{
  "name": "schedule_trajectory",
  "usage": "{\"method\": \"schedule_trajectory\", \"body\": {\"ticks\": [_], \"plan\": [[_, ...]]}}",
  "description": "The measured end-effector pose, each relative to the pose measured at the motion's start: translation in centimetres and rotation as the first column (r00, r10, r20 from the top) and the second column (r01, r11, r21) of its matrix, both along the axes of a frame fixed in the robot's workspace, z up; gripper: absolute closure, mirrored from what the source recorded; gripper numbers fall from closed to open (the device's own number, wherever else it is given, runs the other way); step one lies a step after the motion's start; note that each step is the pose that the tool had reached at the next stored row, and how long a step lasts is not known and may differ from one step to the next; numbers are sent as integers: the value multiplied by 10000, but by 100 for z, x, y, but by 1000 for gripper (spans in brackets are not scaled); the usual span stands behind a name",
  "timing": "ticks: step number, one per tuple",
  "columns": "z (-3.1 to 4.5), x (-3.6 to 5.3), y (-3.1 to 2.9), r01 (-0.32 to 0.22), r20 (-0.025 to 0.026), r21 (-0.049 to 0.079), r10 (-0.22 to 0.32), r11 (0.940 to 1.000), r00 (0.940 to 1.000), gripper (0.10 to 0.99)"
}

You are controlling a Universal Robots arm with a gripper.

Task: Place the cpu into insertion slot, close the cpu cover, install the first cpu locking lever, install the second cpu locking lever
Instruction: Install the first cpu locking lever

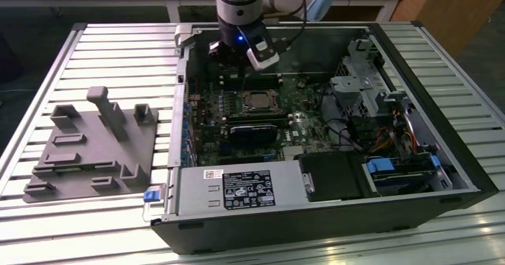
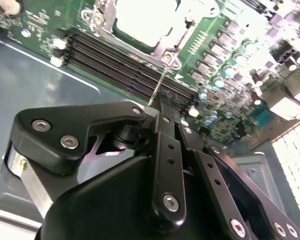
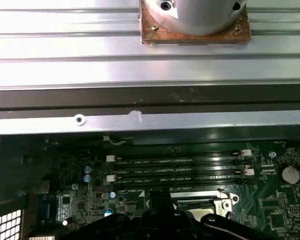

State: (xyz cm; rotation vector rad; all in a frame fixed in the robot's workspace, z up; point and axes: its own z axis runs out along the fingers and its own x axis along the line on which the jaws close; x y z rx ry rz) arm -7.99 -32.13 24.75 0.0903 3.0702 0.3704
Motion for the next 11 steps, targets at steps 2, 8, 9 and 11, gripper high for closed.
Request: {"method": "schedule_trajectory", "body": {"ticks": [2,8,9,11], "plan": [[0,36,0,-1,-4,-1,1,10000,10000,980],[0,117,0,0,-10,-12,0,10000,10000,980],[0,120,0,0,-9,-13,0,10000,10000,980],[-1,120,0,1,-9,-14,-1,10000,10000,980]]}}
